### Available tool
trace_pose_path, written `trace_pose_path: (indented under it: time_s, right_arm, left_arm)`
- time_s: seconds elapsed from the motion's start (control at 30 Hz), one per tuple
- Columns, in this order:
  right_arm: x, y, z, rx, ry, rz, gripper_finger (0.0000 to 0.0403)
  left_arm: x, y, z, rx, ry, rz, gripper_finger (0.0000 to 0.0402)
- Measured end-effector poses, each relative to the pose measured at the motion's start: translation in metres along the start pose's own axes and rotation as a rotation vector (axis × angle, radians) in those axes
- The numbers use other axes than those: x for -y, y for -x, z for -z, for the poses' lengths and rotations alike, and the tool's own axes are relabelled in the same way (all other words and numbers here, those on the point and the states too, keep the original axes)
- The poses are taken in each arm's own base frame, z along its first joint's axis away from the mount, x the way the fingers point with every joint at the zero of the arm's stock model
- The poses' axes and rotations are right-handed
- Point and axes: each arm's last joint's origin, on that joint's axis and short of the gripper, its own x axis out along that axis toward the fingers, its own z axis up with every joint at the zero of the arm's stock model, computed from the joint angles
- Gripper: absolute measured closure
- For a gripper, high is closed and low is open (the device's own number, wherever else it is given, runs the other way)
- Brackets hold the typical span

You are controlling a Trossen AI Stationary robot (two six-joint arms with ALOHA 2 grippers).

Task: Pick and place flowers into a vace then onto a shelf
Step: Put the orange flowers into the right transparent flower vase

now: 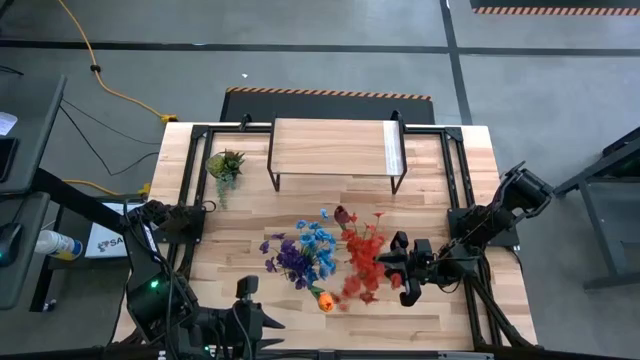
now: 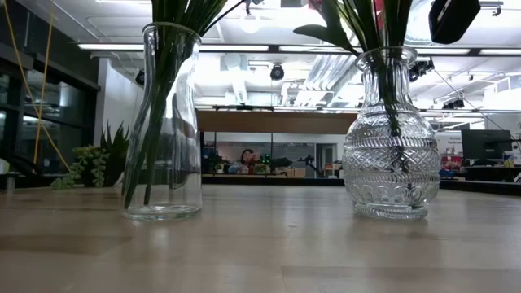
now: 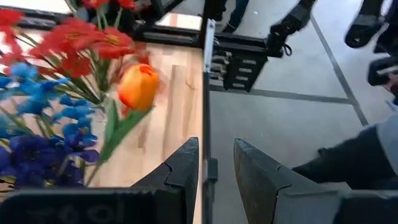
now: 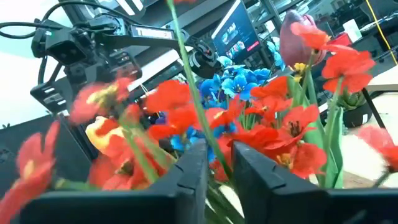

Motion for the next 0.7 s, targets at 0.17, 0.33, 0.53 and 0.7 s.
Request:
trace_pose_path:
  time_s: [0.17,0.33,0.53,0.7]
  right_arm:
    - [-0.003,0.003,0.001,-0.007,0.025,-0.011,0.032]
    - [-0.006,0.007,0.002,-0.012,0.027,-0.003,0.0313]
    - [-0.01,0.014,0.003,-0.017,0.042,0.023,0.0312]
    - [-0.015,0.021,0.002,-0.019,0.061,0.055,0.0311]
  left_arm:
    - [0.001,0.0,0.001,-0.022,0.0,0.026,0.0268]
    - [0.001,0.0,0.001,-0.023,0.0,0.026,0.0268]
    - [0.001,0.0,0.001,-0.023,0.0,0.026,0.0268]
    - [0.001,0.0,0.001,-0.022,0.0,0.026,0.0268]
